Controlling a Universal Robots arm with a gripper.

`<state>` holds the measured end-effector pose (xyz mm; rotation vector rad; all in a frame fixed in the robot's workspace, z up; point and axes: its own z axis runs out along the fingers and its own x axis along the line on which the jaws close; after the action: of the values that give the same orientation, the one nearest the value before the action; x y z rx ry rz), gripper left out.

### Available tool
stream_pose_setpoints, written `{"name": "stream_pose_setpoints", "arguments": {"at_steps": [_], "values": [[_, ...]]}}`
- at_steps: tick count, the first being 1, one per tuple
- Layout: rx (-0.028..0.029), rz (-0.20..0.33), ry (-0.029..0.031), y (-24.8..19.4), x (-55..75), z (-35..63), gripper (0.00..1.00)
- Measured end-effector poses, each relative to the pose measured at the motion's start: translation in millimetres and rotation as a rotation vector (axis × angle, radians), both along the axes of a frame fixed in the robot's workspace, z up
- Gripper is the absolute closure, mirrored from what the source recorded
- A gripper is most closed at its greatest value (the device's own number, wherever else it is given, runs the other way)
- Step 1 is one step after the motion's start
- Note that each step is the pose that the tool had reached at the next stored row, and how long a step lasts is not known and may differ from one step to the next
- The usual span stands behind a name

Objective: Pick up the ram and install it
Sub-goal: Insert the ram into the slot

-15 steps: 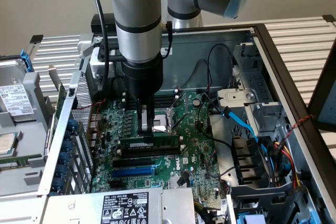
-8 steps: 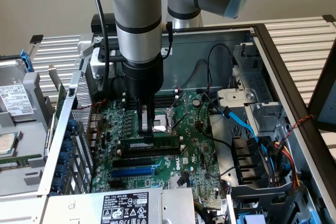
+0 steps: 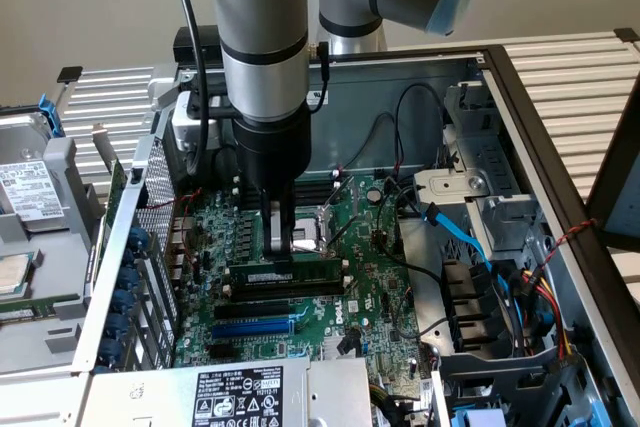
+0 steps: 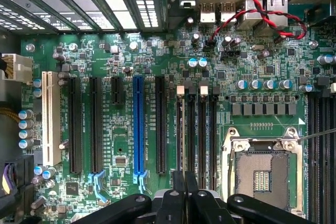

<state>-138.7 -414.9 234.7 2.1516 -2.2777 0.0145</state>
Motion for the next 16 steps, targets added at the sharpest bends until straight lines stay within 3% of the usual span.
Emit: {"name": "stream_pose_setpoints", "arguments": {"at_steps": [16], "values": [[-0.0002, 0.0, 0.0, -0.1, 0.3, -1.3, 0.88]]}}
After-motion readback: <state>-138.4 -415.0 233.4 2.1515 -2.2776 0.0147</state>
